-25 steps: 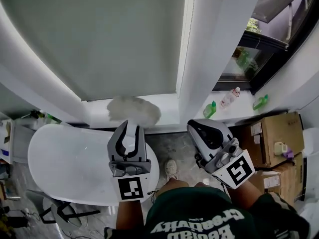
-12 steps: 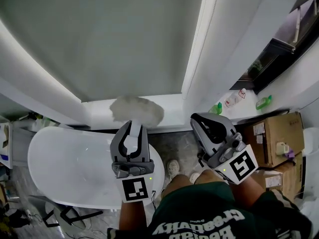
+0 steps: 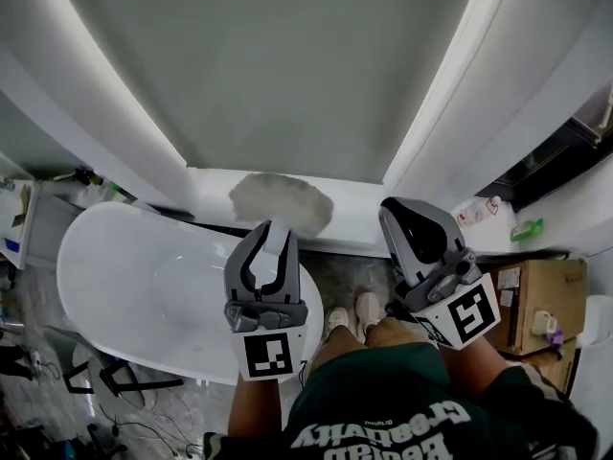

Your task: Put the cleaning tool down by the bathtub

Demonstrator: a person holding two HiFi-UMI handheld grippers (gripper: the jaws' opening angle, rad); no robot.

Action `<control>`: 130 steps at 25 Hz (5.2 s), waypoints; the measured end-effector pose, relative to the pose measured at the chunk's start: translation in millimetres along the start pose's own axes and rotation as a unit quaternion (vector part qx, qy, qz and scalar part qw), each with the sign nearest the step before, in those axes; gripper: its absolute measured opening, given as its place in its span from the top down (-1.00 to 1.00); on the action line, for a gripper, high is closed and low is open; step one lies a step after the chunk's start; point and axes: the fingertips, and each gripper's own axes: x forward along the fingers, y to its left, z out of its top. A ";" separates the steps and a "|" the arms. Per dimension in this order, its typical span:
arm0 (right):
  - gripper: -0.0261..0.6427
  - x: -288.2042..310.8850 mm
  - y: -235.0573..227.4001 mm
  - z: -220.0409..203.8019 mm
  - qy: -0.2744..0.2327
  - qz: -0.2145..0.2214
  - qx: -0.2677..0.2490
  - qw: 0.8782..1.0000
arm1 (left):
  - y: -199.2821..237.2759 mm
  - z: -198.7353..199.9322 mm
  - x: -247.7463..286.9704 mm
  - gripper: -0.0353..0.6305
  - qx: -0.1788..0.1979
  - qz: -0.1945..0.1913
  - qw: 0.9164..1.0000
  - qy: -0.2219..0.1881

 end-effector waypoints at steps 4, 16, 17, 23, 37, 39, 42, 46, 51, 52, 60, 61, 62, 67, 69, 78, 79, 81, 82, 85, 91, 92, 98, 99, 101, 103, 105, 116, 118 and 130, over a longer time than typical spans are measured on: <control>0.87 26.1 13.7 -5.6 -0.011 0.030 -0.001 0.999 | 21.2 -13.0 -7.0 0.61 0.008 0.028 1.000 0.012; 0.87 69.1 -13.4 -20.9 -0.038 0.117 0.026 0.992 | 28.1 -32.2 14.2 0.61 0.000 0.111 0.992 0.058; 0.87 71.8 -17.0 -23.7 -0.038 0.124 0.030 0.991 | 27.2 -33.3 17.6 0.61 0.000 0.117 0.991 0.061; 0.87 92.6 -36.4 -45.3 -0.032 0.164 0.051 0.985 | 21.8 -49.7 40.6 0.61 -0.002 0.144 0.985 0.098; 0.87 125.7 -40.2 -130.1 -0.012 0.203 0.088 0.975 | 16.9 -118.1 70.4 0.61 -0.017 0.167 0.972 0.167; 0.88 126.8 -36.5 -146.9 -0.009 0.200 0.092 0.975 | 14.7 -139.1 70.4 0.61 -0.018 0.163 0.971 0.176; 0.88 126.5 -31.4 -169.5 -0.006 0.196 0.099 0.976 | 11.1 -172.7 68.0 0.61 -0.030 0.159 0.970 0.184; 0.88 133.2 -28.8 -180.0 -0.003 0.193 0.101 0.976 | 14.9 -207.3 67.3 0.61 -0.055 0.159 0.963 0.209; 0.87 145.5 -18.7 -206.5 0.012 0.195 0.102 0.975 | 24.3 -250.1 72.2 0.61 -0.113 0.170 0.951 0.233; 0.88 149.4 -15.1 -214.8 0.014 0.196 0.102 0.975 | 27.1 -262.0 73.6 0.61 -0.121 0.170 0.949 0.237; 0.87 180.2 10.8 -268.0 0.036 0.193 0.114 0.974 | 54.3 -354.6 75.6 0.61 -0.186 0.195 0.920 0.285; 0.88 180.3 12.3 -273.1 0.037 0.191 0.115 0.974 | 54.2 -366.0 74.6 0.61 -0.193 0.195 0.916 0.293; 0.87 180.2 14.1 -279.0 0.039 0.189 0.116 0.974 | 53.9 -378.2 73.0 0.61 -0.201 0.194 0.912 0.301; 0.88 183.0 13.7 -298.7 0.052 0.177 0.121 0.975 | 52.6 -422.7 72.2 0.61 -0.238 0.194 0.892 0.331; 0.88 183.7 13.1 -303.8 0.060 0.174 0.121 0.975 | 51.2 -438.4 73.3 0.61 -0.253 0.190 0.883 0.348; 0.87 185.5 16.8 -327.3 0.082 0.163 0.113 0.977 | 53.3 -493.7 76.1 0.61 -0.310 0.184 0.846 0.394; 0.88 185.0 16.7 -327.9 0.083 0.162 0.110 0.977 | 53.2 -498.2 76.5 0.61 -0.314 0.182 0.842 0.400; 0.87 184.3 15.6 -329.1 0.086 0.157 0.105 0.978 | 51.1 -507.4 78.2 0.61 -0.324 0.176 0.833 0.411; 0.87 184.3 14.6 -329.3 0.088 0.153 0.102 0.979 | 49.4 -511.5 79.8 0.61 -0.329 0.173 0.830 0.416; 0.88 186.3 12.9 -329.3 0.091 0.146 0.099 0.980 | 47.0 -521.5 84.9 0.61 -0.335 0.166 0.822 0.429; 0.87 196.2 7.5 -339.1 0.104 0.141 0.100 0.979 | 50.3 -550.0 92.4 0.61 -0.340 0.164 0.805 0.457; 0.87 196.0 5.3 -339.0 0.105 0.139 0.099 0.980 | 49.3 -553.4 93.3 0.61 -0.340 0.163 0.803 0.462; 0.87 201.2 1.8 -357.7 0.114 0.139 0.105 0.978 | 46.6 -593.7 98.3 0.61 -0.371 0.172 0.772 0.487; 0.87 202.1 4.3 -362.5 0.116 0.141 0.106 0.977 | 47.7 -602.1 97.1 0.61 -0.372 0.173 0.768 0.491; 0.87 204.0 8.7 -367.8 0.121 0.144 0.107 0.976 | 53.9 -612.2 97.2 0.61 -0.366 0.176 0.766 0.497; 0.87 207.6 9.4 -370.7 0.124 0.149 0.108 0.975 | 61.9 -619.6 102.7 0.61 -0.359 0.180 0.767 0.501; 0.87 210.2 6.4 -376.9 0.126 0.151 0.109 0.974 | 66.3 -631.1 109.3 0.61 -0.357 0.185 0.762 0.508; 0.87 203.2 1.7 -385.9 0.143 0.152 0.123 0.970 | 75.2 -667.3 108.4 0.61 -0.365 0.215 0.723 0.546; 0.87 203.9 1.9 -383.9 0.143 0.152 0.126 0.970 | 77.1 -672.9 111.7 0.61 -0.366 0.215 0.720 0.549; 0.87 203.9 4.7 -383.2 0.149 0.152 0.133 0.968 | 53.0 -707.8 95.8 0.61 -0.421 0.188 0.639 0.615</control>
